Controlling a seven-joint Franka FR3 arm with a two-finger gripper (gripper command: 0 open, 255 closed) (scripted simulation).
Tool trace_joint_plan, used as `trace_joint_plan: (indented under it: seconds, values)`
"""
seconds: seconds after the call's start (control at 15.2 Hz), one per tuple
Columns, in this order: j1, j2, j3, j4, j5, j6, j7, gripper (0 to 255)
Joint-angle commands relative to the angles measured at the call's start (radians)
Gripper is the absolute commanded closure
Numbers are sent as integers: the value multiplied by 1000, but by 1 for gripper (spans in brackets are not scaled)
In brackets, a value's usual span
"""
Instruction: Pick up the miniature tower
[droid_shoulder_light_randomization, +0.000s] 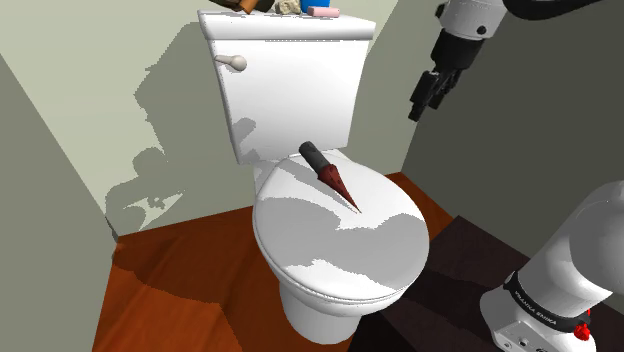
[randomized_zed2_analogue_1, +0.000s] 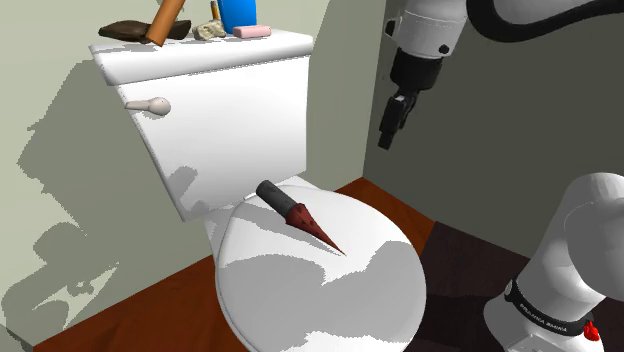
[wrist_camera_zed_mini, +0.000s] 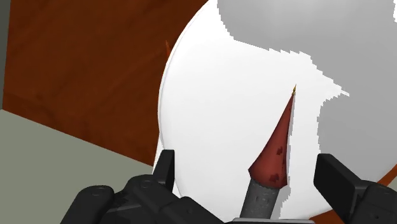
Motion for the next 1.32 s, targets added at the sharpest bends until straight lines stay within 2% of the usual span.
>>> trace_joint_plan:
  seconds: [0.0, 0.66, 1.12, 1.25]
  values:
    - [-1, 58, 13, -14, 5, 70, 16, 0]
    - [4, 370, 107, -16, 11, 360, 135, 0]
    - [1, 636, 162, 64, -47, 525, 243, 0]
    - [2, 670, 165, 70, -60, 551, 258, 0]
